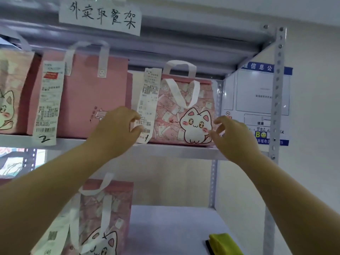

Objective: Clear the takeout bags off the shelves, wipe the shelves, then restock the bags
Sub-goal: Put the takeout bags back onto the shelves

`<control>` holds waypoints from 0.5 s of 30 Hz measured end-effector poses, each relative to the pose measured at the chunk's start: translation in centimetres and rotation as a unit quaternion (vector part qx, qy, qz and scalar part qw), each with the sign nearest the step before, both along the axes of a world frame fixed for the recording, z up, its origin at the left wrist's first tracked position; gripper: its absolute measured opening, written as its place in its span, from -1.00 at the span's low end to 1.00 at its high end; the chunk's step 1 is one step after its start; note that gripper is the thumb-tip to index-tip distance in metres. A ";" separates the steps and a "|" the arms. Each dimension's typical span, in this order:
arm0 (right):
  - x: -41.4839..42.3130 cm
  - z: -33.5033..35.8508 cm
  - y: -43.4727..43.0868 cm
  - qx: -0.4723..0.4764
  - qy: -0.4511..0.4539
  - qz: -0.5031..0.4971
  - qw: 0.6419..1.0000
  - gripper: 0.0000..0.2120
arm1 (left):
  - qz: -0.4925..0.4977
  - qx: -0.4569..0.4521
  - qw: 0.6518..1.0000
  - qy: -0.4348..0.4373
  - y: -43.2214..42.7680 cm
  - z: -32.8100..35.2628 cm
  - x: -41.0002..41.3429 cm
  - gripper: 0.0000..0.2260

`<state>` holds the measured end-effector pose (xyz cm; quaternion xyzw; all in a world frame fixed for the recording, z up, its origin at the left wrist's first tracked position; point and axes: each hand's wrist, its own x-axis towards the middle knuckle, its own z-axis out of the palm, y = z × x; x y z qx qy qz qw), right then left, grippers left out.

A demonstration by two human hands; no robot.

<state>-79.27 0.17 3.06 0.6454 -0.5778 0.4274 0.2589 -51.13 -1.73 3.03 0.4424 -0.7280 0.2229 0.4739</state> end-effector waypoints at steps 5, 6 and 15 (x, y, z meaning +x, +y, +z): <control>0.1 1.3 -2.9 0.054 -0.016 -0.067 0.996 -0.51 | 0.066 0.021 0.997 -0.024 -2.7 1.2 -0.3 -0.69; 0.2 1.5 -3.6 0.066 -0.032 -0.065 0.995 -0.51 | 0.078 0.029 0.996 -0.023 -2.8 1.2 -0.5 -0.67; 0.0 2.3 -6.2 0.122 -0.178 0.008 0.976 -0.81 | 0.172 0.044 0.982 -0.062 -3.2 1.5 -2.0 -0.83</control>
